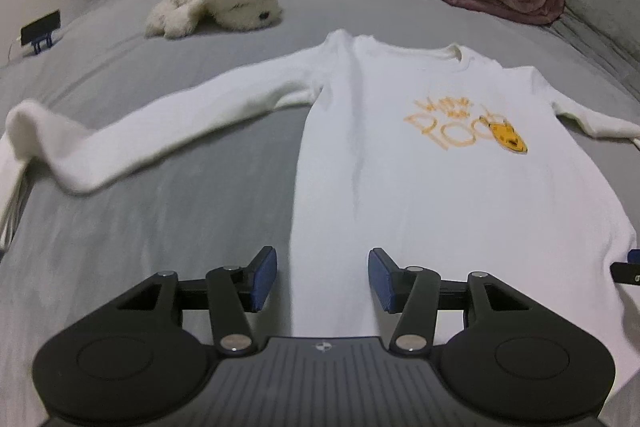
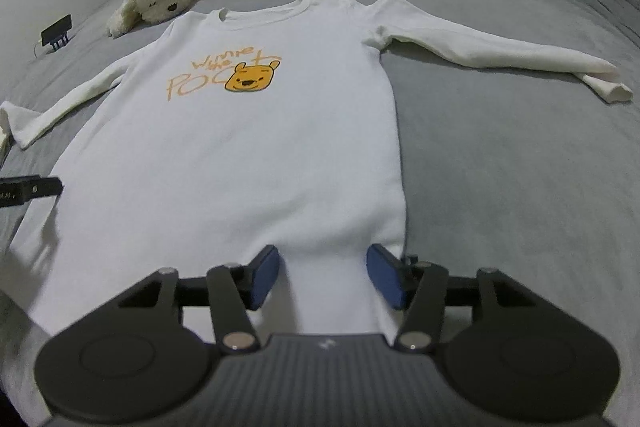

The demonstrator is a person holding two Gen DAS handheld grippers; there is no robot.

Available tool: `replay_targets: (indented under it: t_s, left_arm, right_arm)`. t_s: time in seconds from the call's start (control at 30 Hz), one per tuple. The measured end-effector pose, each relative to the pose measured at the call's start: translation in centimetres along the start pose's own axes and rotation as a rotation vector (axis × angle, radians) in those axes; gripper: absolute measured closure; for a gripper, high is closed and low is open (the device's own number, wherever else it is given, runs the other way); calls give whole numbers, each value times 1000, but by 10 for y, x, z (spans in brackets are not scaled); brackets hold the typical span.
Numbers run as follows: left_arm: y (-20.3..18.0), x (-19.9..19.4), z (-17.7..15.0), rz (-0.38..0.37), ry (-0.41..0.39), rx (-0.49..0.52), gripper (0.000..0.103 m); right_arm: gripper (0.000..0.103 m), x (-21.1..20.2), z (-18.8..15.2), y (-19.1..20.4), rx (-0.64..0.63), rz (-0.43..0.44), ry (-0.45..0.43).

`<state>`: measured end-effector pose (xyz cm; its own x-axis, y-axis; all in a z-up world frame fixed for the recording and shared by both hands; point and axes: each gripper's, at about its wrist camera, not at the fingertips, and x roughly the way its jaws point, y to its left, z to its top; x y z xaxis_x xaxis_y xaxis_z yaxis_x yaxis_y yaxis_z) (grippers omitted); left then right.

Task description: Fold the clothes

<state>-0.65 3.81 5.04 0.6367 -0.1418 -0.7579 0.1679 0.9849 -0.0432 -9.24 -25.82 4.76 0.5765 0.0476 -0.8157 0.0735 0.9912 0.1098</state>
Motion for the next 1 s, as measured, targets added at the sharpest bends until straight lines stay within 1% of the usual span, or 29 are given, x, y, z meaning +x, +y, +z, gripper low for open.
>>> replay_targets:
  t_s: [0.07,0.13,0.23,0.33,0.5,0.77,0.83,0.9,1.0]
  left_arm:
    - [-6,8,6,11,-1,18,53]
    - [-11,18,12,32,4,41,53]
    - [-15,34,20,51,13,47,52]
    - [-17,46,30,60,3,49,49]
    - [-19,56,40,65,-3,48,47]
    - [-18,71,54,77,-9,17,43]
    - [-20,73,56,81,-12,23,43]
    - [-21,75,58,86,-18,40,41]
    - [-17,78,61,81,-15,27,37]
  right_arm:
    - [44,5,7,-1,-2,10,5]
    - [42,11,15,-1,-5,20,9]
    - [42,19,27,-2,-18,33,10]
    - [42,26,38,-4,-18,49,11]
    - [43,36,56,-14,2,85,20]
    - [45,49,80,-25,25,116,32]
    - [45,51,85,-28,23,123,33]
    - [47,52,90,-31,28,133,31]
    - [48,54,98,-36,40,147,20]
